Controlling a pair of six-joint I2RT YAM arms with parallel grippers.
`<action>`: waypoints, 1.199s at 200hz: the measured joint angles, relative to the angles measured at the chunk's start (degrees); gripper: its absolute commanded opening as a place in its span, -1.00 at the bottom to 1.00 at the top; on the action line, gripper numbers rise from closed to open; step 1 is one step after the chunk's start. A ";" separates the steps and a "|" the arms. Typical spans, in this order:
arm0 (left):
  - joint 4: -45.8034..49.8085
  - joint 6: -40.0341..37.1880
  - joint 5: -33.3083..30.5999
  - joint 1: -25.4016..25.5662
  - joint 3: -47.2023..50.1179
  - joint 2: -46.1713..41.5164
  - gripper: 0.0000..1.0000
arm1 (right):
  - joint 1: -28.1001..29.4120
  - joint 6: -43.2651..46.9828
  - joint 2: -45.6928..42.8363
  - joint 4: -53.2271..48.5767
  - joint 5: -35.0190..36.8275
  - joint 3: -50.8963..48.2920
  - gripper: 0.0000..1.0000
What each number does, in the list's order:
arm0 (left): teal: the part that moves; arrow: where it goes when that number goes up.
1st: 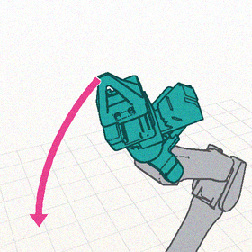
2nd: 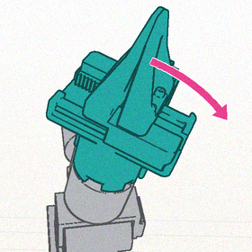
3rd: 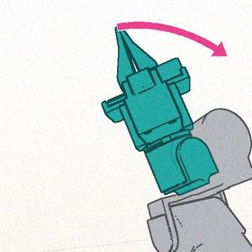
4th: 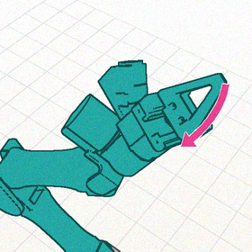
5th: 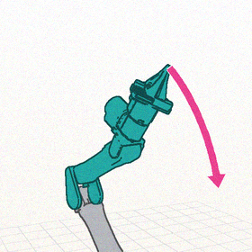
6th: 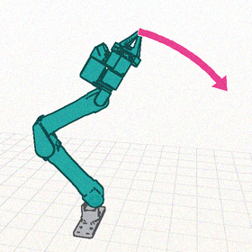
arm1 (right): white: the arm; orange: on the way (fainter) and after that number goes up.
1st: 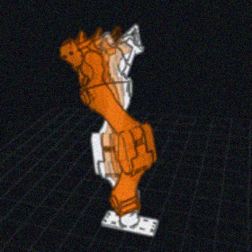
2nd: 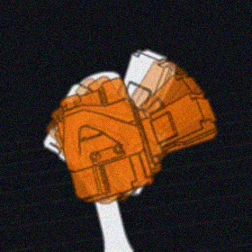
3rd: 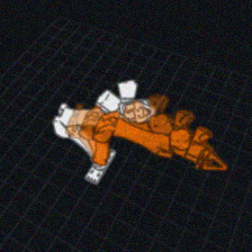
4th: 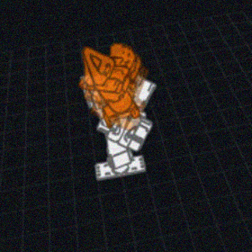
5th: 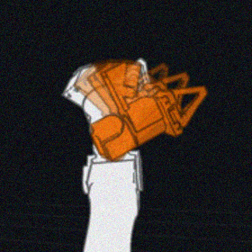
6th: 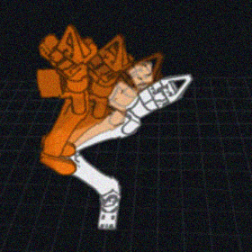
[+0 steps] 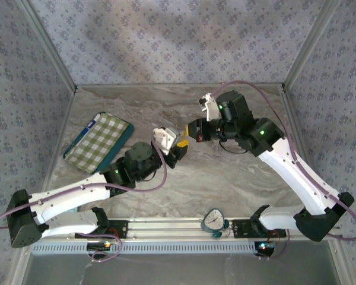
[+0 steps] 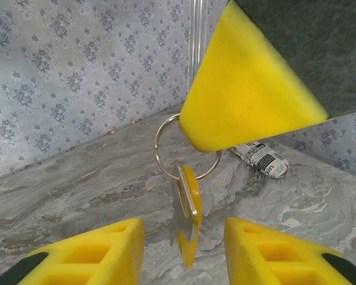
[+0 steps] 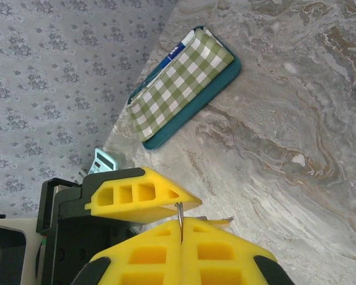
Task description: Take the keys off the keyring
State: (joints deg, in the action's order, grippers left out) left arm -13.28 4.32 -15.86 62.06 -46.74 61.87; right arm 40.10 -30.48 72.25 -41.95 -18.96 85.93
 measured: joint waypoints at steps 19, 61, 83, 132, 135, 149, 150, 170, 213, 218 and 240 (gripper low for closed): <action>-0.37 0.20 0.24 -0.20 -0.48 1.09 -0.10 | 0.00 -0.24 -0.26 0.44 -0.20 -0.28 -1.00; -0.20 0.70 -2.27 -0.22 -1.16 3.19 -0.14 | -0.02 -0.46 -0.70 1.05 -0.44 -0.70 -1.00; -0.37 0.90 -4.15 -0.24 -1.16 3.06 -0.20 | -0.11 -0.66 -1.03 1.42 -0.44 -1.05 -1.00; -0.37 1.22 -4.52 -0.46 -1.11 0.02 -0.37 | -0.39 -1.09 -1.57 2.08 -0.66 -2.01 -0.99; -0.35 1.33 -4.52 -0.48 -1.11 -0.15 -0.38 | -0.39 -1.14 -1.57 2.14 -0.66 -2.10 -0.99; -0.28 1.22 -4.52 -0.57 -1.07 -0.61 -0.47 | -0.48 -1.31 -1.57 2.51 -0.87 -2.29 -0.98; -0.26 1.25 -4.52 -0.57 -1.07 -0.61 -0.47 | -0.48 -1.31 -1.57 2.58 -0.87 -2.34 -0.98; -0.20 1.31 -4.50 -0.57 -0.48 -1.18 -0.50 | -0.48 -1.53 -1.57 2.86 -1.03 -2.45 -0.98; 0.33 1.31 -4.31 -0.57 0.07 -2.01 -0.65 | -0.48 -1.70 -1.62 3.10 -1.07 -2.45 -0.97; 0.46 1.40 -4.26 -0.57 0.07 -2.16 -0.68 | -0.48 -1.70 -1.62 3.19 -1.07 -2.45 -0.97; 0.90 1.27 -3.13 -0.57 0.13 -2.89 -0.87 | -0.48 -1.73 -1.62 3.45 -1.07 -2.45 -0.97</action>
State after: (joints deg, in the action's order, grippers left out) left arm -12.38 5.58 -18.98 61.49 -46.61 58.98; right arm 39.62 -32.21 70.63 -38.50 -20.03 83.48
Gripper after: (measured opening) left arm 0.124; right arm 0.052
